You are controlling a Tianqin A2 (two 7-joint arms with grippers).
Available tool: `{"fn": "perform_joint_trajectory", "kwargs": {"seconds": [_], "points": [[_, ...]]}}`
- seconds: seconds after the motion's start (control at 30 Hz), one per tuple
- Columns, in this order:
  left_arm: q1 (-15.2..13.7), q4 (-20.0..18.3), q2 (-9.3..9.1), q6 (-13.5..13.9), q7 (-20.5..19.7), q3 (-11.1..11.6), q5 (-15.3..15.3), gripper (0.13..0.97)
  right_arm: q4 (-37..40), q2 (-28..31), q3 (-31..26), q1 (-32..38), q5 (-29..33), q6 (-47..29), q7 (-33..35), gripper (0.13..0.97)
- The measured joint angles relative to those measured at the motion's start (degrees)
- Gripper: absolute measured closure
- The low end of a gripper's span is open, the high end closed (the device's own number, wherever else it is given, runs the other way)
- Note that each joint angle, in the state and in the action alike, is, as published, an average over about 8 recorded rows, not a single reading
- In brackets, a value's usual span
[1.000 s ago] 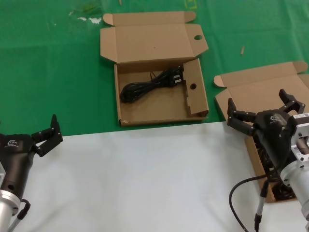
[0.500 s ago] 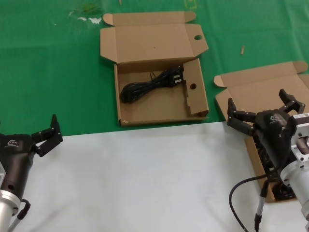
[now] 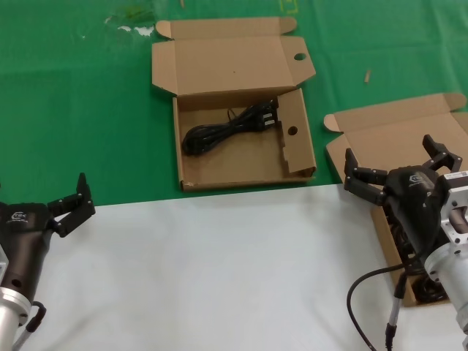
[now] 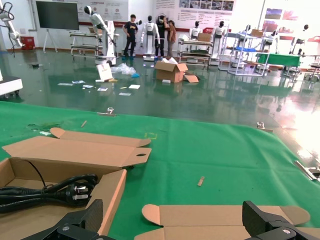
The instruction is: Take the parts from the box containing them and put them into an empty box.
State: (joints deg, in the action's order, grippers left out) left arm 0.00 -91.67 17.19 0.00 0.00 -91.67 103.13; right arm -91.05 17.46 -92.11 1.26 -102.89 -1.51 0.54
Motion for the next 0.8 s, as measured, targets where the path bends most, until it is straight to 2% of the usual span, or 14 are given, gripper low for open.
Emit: {"fn": "perform_joint_trajectory", "kwargs": {"seconds": [0.8], "points": [[0.0,0.0,0.0,0.0,0.0,0.0,0.0,0.132,0.0,0.0,0.0,0.0,0.0,0.0,0.0,0.129]]}}
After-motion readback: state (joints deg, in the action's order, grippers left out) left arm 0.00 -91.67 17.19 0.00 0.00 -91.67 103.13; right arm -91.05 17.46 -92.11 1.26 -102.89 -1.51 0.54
